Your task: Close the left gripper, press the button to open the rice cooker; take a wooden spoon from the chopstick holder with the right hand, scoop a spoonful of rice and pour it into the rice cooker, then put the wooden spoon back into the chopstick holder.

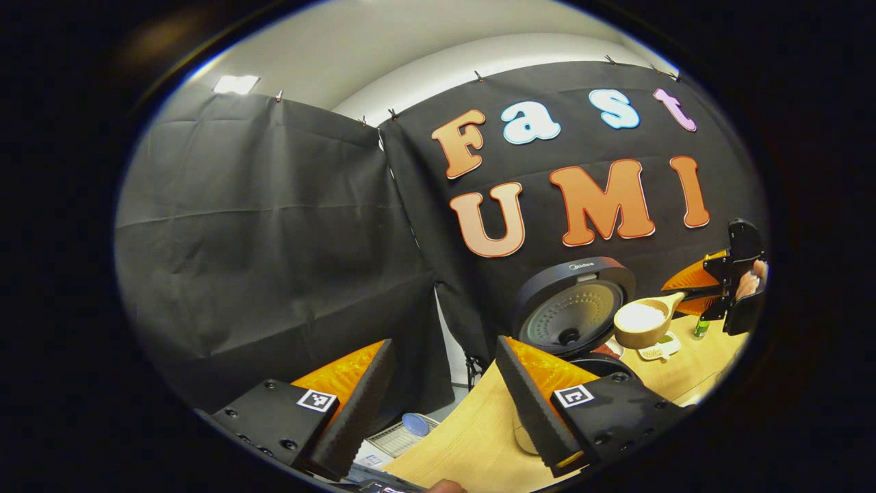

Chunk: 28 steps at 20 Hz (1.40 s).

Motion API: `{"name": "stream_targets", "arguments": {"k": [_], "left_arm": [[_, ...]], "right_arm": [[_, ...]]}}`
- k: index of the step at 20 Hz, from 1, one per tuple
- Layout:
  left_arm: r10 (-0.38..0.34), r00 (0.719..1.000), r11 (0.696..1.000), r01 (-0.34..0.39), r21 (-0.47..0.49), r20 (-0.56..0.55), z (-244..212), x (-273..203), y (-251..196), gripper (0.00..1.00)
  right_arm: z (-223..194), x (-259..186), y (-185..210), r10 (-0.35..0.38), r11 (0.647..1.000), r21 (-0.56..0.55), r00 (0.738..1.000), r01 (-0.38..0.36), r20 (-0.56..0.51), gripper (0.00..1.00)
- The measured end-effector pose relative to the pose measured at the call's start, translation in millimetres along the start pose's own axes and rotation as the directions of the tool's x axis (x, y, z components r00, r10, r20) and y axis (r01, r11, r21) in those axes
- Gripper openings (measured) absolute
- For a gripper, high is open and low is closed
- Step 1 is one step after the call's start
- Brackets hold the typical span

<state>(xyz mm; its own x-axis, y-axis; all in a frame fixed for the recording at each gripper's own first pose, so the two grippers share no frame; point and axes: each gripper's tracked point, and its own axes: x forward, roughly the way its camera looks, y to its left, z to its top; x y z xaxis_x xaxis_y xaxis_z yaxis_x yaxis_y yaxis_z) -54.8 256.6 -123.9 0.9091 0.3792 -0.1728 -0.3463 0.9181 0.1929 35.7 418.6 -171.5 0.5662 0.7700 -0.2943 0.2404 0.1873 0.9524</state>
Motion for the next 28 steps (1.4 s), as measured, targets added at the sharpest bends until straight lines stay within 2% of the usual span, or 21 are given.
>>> {"name": "stream_targets", "arguments": {"k": [2,3,4,6,7,9,10,14,16,17,18,20,23,24,28], "left_arm": [[0.006,1.0,1.0,-0.006,0.002,-0.001,0,2,5,0.99],[0.007,1.0,1.0,-0.007,0.001,-0.004,-2,2,6,0.92],[0.003,1.0,1.0,-0.003,0.003,-0.013,-5,4,6,0.99],[-0.014,0.999,1.0,0.014,0.009,-0.036,-11,7,4,1.0],[-0.017,0.999,1.0,0.017,0.01,-0.043,-14,8,7,0.92],[-0.019,0.998,1.0,0.02,0.008,-0.053,-17,9,9,1.0],[-0.02,0.998,1.0,0.021,0.005,-0.055,-17,10,10,0.92],[-0.022,0.998,1.0,0.021,-0.01,-0.062,-21,12,13,0.92],[-0.023,0.998,1.0,0.022,-0.011,-0.062,-22,11,14,0.93],[-0.023,0.998,1.0,0.022,-0.011,-0.061,-23,11,14,1.0],[-0.022,0.998,1.0,0.021,-0.01,-0.061,-22,10,15,0.93],[-0.021,0.998,1.0,0.021,-0.011,-0.065,-26,10,16,0.92],[-0.021,0.997,1.0,0.02,-0.019,-0.07,-28,10,18,0.92],[-0.02,0.997,1.0,0.019,-0.019,-0.071,-28,9,17,1.0],[-0.013,0.997,1.0,0.011,-0.025,-0.083,-33,9,21,1.0]], "right_arm": [[1,10,-4,-0.029,0.998,-0.05,0.999,0.03,0.013,0.11],[1,14,-4,-0.042,0.996,-0.073,0.999,0.043,0.023,0.11],[2,19,-9,-0.06,0.992,-0.107,0.998,0.063,0.028,0.11],[2,27,-11,-0.087,0.983,-0.156,0.995,0.093,0.042,0.11],[2,28,-12,-0.096,0.979,-0.175,0.994,0.104,0.05,0.11],[6,32,-15,-0.12,0.963,-0.234,0.989,0.136,0.081,0.11],[8,35,-18,-0.134,0.951,-0.266,0.986,0.155,0.097,0.11],[7,42,-22,-0.159,0.91,-0.365,0.979,0.196,0.13,0.11],[8,43,-23,-0.174,0.891,-0.397,0.974,0.219,0.147,0.11],[7,42,-23,-0.176,0.886,-0.407,0.973,0.223,0.149,0.11],[8,43,-25,-0.181,0.879,-0.416,0.971,0.23,0.155,0.11],[7,46,-25,-0.182,0.873,-0.426,0.97,0.235,0.162,0.11],[9,46,-21,-0.182,0.863,-0.444,0.968,0.242,0.173,0.11],[10,47,-20,-0.185,0.856,-0.453,0.966,0.247,0.179,0.12],[9,49,-18,-0.185,0.84,-0.48,0.965,0.252,0.184,0.11]]}}
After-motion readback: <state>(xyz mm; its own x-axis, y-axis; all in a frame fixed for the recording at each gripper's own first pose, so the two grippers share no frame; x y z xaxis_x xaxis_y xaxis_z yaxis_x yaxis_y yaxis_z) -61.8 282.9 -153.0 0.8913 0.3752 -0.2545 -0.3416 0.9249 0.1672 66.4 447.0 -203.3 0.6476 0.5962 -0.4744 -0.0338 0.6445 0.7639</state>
